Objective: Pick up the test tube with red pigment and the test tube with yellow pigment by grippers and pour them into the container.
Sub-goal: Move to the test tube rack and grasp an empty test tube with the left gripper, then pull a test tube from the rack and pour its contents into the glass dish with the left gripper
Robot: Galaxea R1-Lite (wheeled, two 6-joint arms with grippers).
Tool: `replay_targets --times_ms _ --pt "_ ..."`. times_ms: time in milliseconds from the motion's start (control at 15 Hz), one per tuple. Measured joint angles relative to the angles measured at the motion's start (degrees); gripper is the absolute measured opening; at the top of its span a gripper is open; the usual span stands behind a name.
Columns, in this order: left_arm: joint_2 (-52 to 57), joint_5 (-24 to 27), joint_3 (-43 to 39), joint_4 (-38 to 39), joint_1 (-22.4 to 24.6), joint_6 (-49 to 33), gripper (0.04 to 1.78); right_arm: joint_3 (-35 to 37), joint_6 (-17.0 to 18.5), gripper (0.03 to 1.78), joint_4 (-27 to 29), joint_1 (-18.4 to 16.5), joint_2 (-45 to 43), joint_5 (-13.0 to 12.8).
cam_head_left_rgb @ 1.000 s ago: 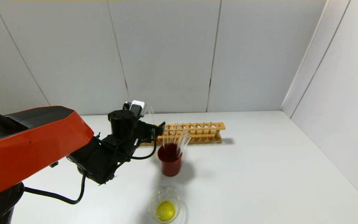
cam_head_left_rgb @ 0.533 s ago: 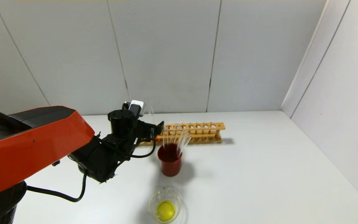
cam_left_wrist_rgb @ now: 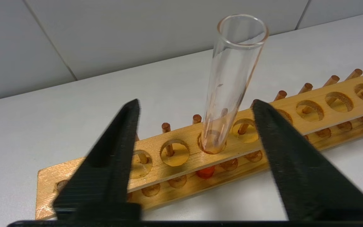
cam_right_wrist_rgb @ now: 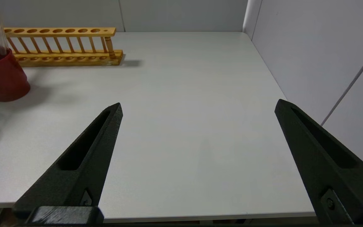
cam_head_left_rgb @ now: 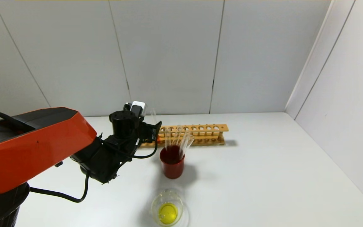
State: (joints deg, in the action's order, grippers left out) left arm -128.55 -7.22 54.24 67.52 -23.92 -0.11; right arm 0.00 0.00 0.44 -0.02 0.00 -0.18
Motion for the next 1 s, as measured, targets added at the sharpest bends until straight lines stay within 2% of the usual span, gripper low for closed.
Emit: replay_targets --times_ms 200,333,400,1000 --pt "0.05 0.30 -0.30 -0.05 -0.04 0.11 0.62 0.00 0.00 1.70 0.00 0.00 0.00 0.00" --pt "0.27 0.50 -0.60 -0.07 -0.15 0.82 0.34 0.00 0.00 1.70 0.00 0.02 0.00 0.00" --pt "0.35 0.52 -0.71 -0.07 -0.26 1.27 0.30 0.00 0.00 1.70 0.00 0.02 0.00 0.00" --pt "3.35 0.41 -0.82 -0.18 -0.72 3.72 0.30 0.00 0.00 1.70 0.00 0.00 0.00 0.02"
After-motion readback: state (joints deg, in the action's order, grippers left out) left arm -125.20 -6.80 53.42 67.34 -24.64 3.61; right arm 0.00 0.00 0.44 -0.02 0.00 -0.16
